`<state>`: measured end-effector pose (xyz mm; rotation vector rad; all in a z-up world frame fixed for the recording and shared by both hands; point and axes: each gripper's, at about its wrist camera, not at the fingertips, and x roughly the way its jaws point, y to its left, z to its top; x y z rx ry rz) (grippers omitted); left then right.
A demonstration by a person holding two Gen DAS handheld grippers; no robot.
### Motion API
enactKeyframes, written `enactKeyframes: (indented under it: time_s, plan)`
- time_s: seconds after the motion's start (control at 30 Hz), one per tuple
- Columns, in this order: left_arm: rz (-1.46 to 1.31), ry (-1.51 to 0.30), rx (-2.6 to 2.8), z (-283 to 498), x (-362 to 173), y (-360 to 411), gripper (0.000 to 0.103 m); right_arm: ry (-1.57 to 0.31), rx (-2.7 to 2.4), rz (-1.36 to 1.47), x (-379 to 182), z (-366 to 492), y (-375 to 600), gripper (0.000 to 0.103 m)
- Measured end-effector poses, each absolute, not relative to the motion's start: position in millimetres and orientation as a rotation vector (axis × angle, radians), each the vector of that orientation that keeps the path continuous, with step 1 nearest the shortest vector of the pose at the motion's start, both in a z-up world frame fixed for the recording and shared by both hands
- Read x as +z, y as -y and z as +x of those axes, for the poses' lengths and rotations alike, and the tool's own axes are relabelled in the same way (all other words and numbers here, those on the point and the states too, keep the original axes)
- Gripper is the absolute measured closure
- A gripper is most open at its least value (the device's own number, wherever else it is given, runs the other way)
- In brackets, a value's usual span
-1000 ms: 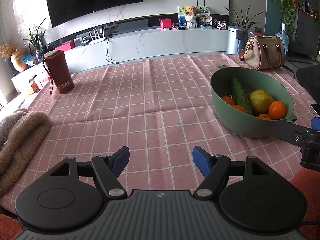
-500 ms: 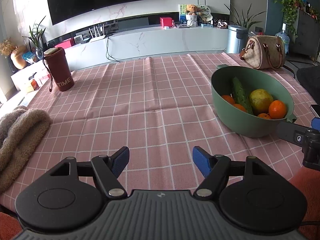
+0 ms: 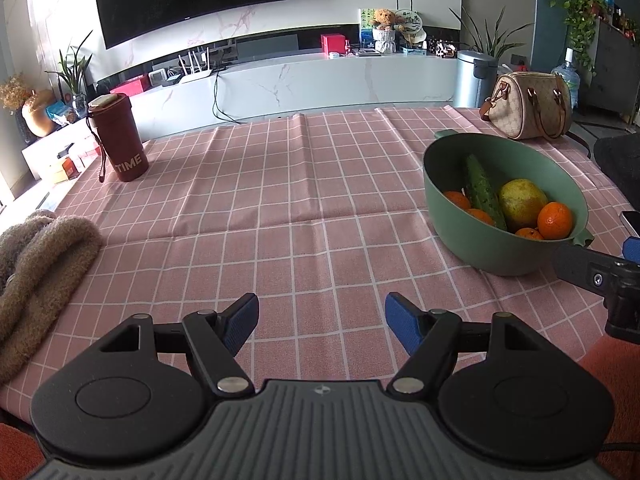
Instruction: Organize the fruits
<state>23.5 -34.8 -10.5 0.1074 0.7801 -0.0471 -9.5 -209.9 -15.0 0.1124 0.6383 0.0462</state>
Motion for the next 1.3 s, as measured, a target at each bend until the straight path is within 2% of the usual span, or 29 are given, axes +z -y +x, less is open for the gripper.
enactKeyframes:
  time_s: [1.3]
  plan:
    - [0.085, -0.782, -0.059, 20.6, -7.5, 36.9, 0.018, -0.638, 0.046, 0.111, -15.4, -9.3, 209.6, 0.013]
